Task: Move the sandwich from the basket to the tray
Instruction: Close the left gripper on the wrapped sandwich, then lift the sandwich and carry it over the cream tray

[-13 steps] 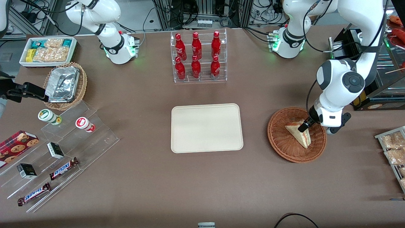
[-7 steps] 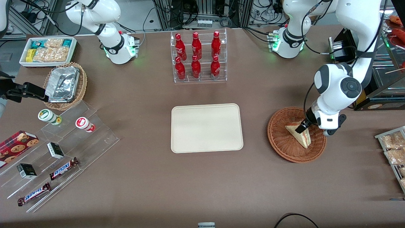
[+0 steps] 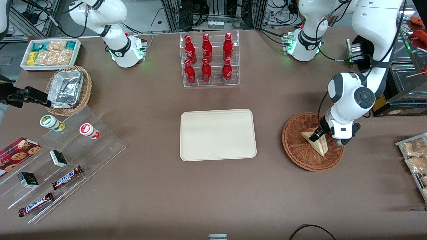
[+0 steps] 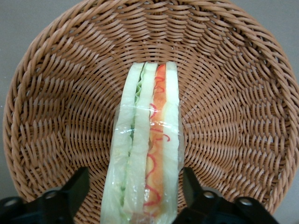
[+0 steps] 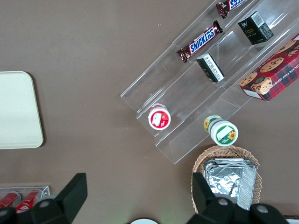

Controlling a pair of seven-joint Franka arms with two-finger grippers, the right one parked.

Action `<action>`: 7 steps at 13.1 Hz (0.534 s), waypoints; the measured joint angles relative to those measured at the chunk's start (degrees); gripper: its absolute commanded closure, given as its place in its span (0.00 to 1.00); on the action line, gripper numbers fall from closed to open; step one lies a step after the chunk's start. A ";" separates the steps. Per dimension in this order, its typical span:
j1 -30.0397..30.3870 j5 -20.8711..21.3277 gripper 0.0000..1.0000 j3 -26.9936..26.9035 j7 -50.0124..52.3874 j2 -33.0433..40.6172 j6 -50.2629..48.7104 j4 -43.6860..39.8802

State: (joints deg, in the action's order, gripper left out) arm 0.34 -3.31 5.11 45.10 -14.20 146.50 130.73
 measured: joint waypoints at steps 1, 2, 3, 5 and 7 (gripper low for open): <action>0.00 0.00 1.00 0.00 -0.17 0.00 0.00 -0.01; 0.00 0.00 1.00 0.00 -0.62 0.00 0.00 -0.03; 0.00 0.00 1.00 0.01 -1.31 0.01 -0.10 -0.07; 0.00 0.00 1.00 0.02 -3.73 0.22 -1.24 -0.45; -0.02 0.00 1.00 0.13 -5.39 1.01 -5.77 -2.68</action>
State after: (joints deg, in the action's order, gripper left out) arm 0.33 -3.31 5.24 39.72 -13.19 140.74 128.04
